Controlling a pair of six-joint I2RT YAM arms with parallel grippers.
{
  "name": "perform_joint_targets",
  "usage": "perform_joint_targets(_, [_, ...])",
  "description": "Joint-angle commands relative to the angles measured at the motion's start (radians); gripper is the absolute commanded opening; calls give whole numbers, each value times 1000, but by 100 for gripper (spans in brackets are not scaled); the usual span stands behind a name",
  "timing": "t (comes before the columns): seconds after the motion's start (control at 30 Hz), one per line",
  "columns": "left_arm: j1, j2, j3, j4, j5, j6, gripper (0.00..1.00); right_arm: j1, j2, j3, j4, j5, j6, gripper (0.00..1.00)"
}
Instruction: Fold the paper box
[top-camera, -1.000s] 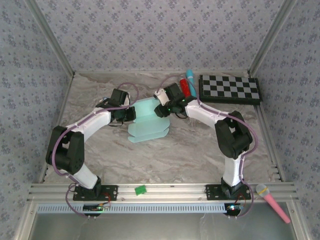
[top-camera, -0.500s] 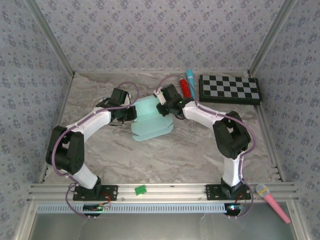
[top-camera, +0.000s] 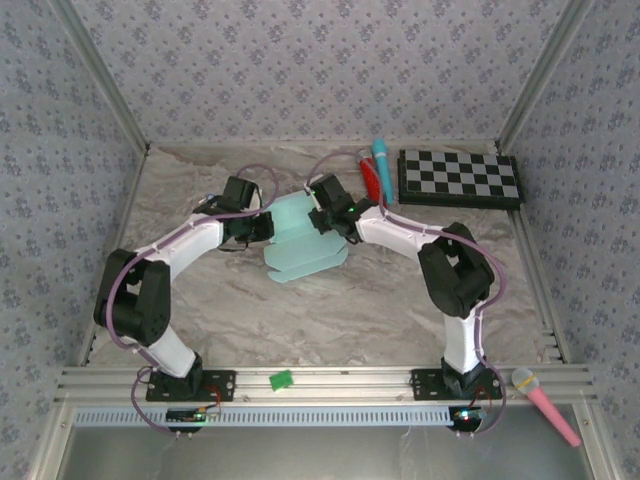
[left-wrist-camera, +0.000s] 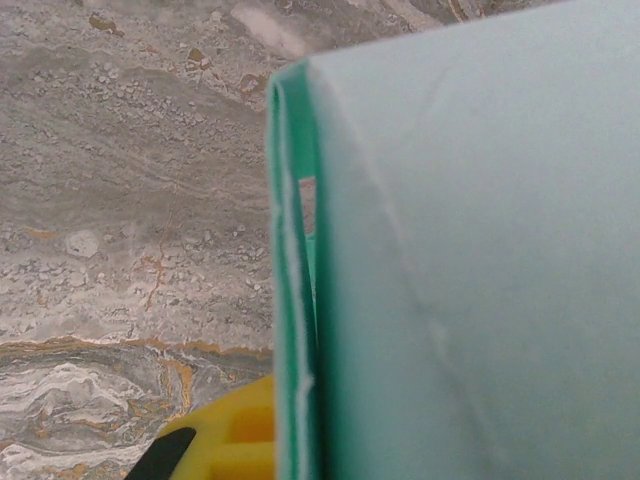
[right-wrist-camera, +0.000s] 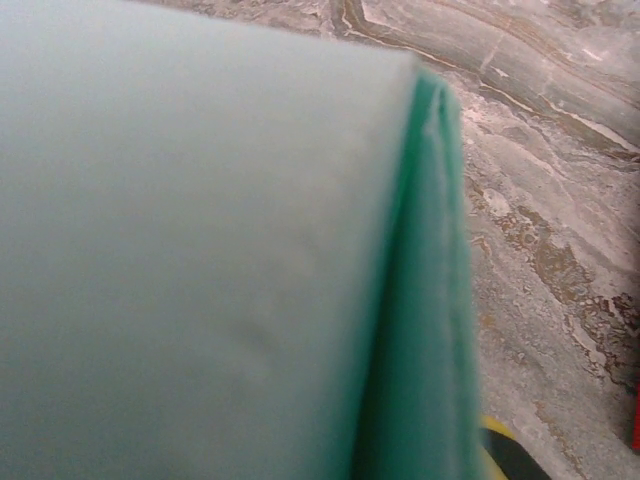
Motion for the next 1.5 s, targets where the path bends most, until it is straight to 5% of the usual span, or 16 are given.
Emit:
perform_joint_targets(0.0, [-1, -4, 35, -24, 26, 9, 0, -7, 36, 30, -63, 160, -5, 12])
perform_joint_targets(0.53, [-1, -1, 32, -26, 24, 3, 0, 5, 69, 68, -118, 217, 9, 0])
perform_joint_targets(1.03, [-4, 8, 34, -25, 34, -24, 0, -1, -35, 54, -74, -23, 63, 29])
perform_joint_targets(1.47, [-20, 31, 38, -40, 12, -19, 0, -13, -41, 94, -67, -4, 69, 31])
